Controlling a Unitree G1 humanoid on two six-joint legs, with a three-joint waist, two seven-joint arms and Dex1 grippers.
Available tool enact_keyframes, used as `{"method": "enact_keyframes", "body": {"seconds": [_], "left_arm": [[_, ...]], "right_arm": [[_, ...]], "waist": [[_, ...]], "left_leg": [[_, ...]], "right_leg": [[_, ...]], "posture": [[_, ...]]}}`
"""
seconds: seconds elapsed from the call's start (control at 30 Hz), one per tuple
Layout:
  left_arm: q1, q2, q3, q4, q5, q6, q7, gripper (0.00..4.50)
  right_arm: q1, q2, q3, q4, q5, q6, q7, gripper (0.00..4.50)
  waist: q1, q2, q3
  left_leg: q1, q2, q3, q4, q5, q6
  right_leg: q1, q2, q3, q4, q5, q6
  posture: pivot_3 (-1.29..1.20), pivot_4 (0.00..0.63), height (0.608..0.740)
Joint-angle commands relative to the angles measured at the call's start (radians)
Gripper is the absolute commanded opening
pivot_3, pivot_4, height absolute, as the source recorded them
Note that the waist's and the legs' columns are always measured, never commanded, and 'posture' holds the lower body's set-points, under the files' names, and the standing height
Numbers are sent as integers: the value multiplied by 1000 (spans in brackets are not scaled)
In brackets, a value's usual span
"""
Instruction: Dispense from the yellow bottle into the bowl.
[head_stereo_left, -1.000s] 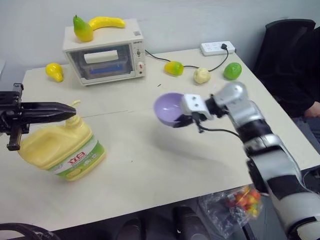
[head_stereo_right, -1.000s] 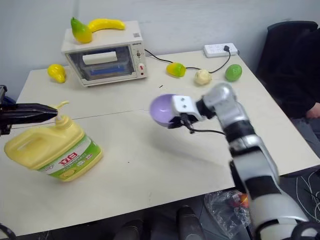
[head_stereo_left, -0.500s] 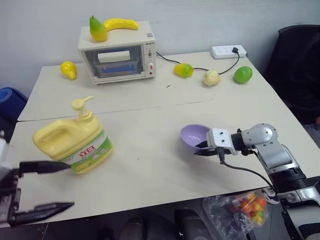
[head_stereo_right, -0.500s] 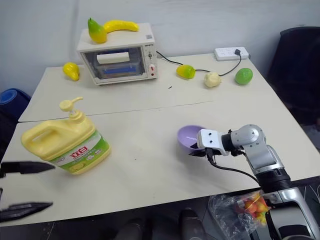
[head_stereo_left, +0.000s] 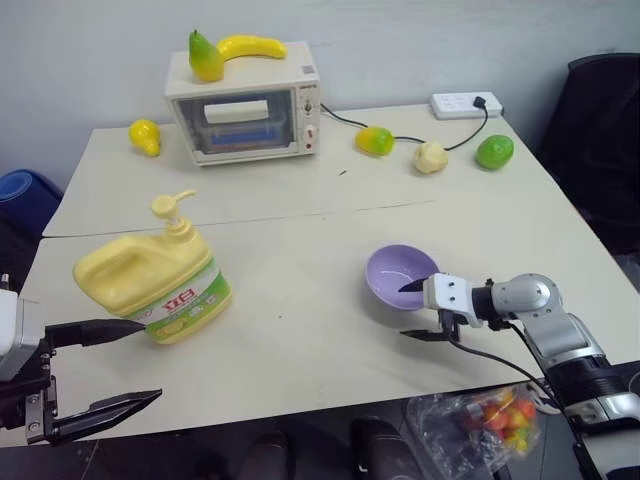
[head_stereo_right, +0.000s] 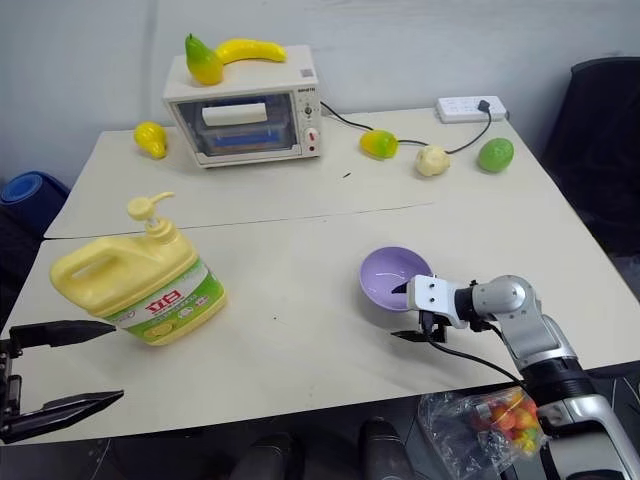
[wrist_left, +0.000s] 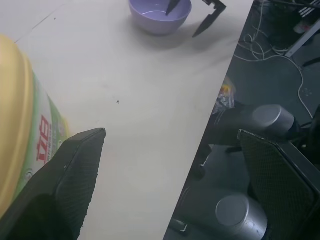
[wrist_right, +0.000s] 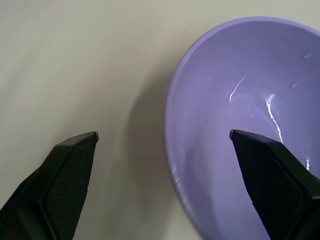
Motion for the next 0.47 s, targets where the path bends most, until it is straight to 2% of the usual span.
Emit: {"method": "enact_keyframes", "body": {"seconds": [0.03,0.2,0.27,0.47], "left_arm": [[14,19,20,49,18,-36,-5,4500],[50,25,47,81,18,-50,-24,4500],[71,20,58,82,24,-59,-27,4500],[102,7,57,81,13,-70,-25,4500]], "right_arm": [[58,-117,-151,-177,191,126,92,4464],[192,-301,-327,-246,371,316,217,4464],[237,-356,-398,-230,432,394,258,4464],[286,-385,-483,-197,473,473,244,4464]], "waist": [[1,0,0],[3,0,0],[2,0,1],[-2,1,1]], "left_leg": [[0,0,0,0,0,0],[2,2,-1,-1,-4,7],[10,3,-2,-2,-6,10],[19,6,-1,-4,-9,11]], "right_leg": [[0,0,0,-1,0,0],[6,0,-3,-6,0,0],[15,0,-5,-12,0,-1],[28,0,-8,-21,-1,-5]], "posture": [[0,150,740],[0,150,740],[0,150,740],[0,150,740]]}}
